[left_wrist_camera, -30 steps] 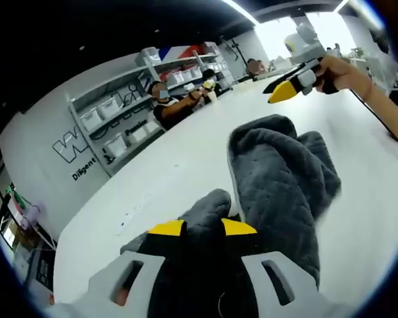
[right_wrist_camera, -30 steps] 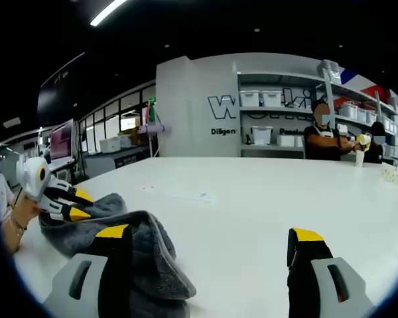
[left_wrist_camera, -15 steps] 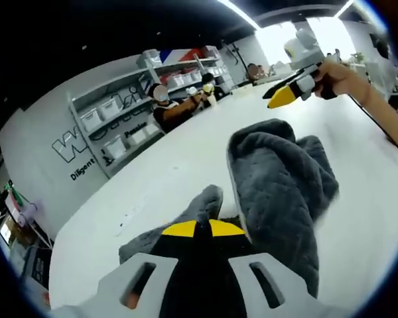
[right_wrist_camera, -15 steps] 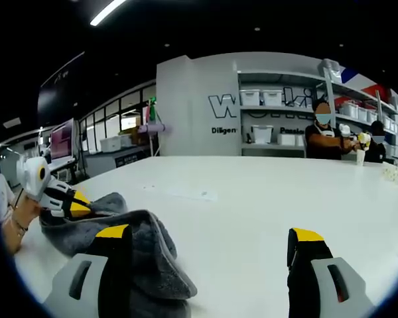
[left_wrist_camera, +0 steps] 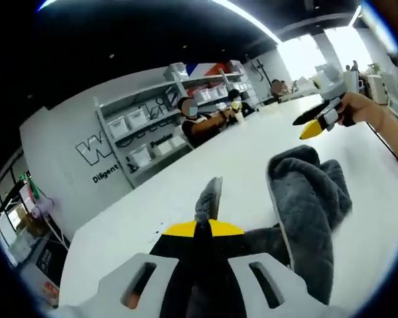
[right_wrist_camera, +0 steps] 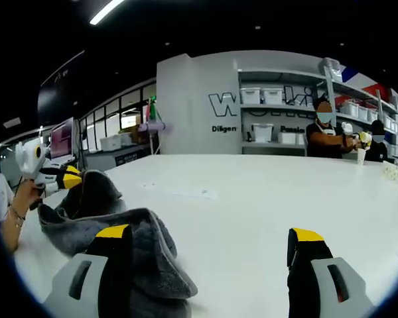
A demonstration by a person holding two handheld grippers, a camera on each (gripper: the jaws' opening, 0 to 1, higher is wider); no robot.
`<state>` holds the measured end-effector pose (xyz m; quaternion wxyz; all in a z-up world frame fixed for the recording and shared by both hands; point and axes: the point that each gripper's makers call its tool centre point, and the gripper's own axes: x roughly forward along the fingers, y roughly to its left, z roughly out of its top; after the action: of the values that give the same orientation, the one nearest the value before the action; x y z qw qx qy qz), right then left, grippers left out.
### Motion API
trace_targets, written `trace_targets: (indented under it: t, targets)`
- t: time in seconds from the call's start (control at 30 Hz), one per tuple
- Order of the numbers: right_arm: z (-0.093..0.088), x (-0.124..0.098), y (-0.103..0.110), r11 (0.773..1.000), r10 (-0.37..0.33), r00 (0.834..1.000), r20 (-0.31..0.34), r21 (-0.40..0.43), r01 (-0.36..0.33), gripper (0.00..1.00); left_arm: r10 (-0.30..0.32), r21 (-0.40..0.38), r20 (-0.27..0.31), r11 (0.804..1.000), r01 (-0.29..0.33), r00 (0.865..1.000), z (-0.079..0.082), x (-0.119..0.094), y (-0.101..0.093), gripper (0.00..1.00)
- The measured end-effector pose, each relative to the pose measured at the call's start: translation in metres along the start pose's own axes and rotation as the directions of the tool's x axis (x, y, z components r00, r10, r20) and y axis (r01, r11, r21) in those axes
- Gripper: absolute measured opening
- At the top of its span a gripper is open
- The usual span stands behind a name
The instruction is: Fold the towel on the table until its edges align and the towel forms a compact rectangular stack.
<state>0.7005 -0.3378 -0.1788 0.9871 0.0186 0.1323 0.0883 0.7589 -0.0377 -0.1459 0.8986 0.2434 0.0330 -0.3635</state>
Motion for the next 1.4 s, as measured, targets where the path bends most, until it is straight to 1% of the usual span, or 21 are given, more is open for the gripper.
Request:
trace_targets:
  t: [0.23,0.4,0.57,0.67,0.87,0.9,0.97,1.07,1.23,1.4]
  targets:
    - [-0.003,0.002,-0.001,1.000,-0.002,1.000,-0.009,0.001,0.002,0.99,0.083,-0.024,0.012,0.996,-0.082,0.997,-0.003,-0.022,0.037,0.03]
    - [-0.003,0.002,-0.001,1.000,-0.003,1.000,-0.012,-0.003,0.003,0.99,0.138,-0.041,0.002,0.990,-0.138,0.990,-0.012,-0.037,0.064,0.03]
    - [-0.006,0.002,0.000,1.000,-0.005,1.000,-0.018,-0.006,0.005,0.99,0.189,-0.059,-0.009,0.980,-0.189,0.982,-0.023,-0.052,0.086,0.03]
    - [-0.006,0.003,0.000,1.000,-0.005,1.000,-0.020,-0.008,0.005,0.99,0.224,-0.073,-0.023,0.972,-0.225,0.974,-0.034,-0.063,0.101,0.03]
    - [-0.005,0.006,0.001,1.000,-0.001,1.000,-0.023,-0.007,0.001,0.99,0.268,-0.112,-0.048,0.956,-0.272,0.962,-0.056,-0.080,0.124,0.03]
    - [-0.005,0.006,0.001,1.000,-0.001,1.000,-0.024,-0.008,0.001,0.99,0.271,-0.114,-0.050,0.955,-0.275,0.961,-0.057,-0.081,0.126,0.03]
    - [-0.006,0.007,0.000,1.000,-0.003,1.000,-0.031,-0.012,0.003,0.99,0.297,-0.121,-0.066,0.945,-0.303,0.952,-0.066,-0.090,0.136,0.03]
    - [-0.007,0.007,0.001,1.000,-0.005,0.999,-0.033,-0.012,0.004,0.99,0.319,-0.119,-0.091,0.937,-0.328,0.943,-0.079,-0.099,0.145,0.03]
    - [-0.006,0.008,0.002,1.000,-0.005,1.000,-0.031,-0.006,0.005,0.99,0.349,-0.146,-0.107,0.921,-0.361,0.931,-0.096,-0.112,0.157,0.03]
    - [-0.010,0.010,0.002,1.000,-0.007,0.999,-0.046,-0.014,0.006,0.99,0.367,-0.161,-0.131,0.909,-0.385,0.921,-0.114,-0.123,0.163,0.03]
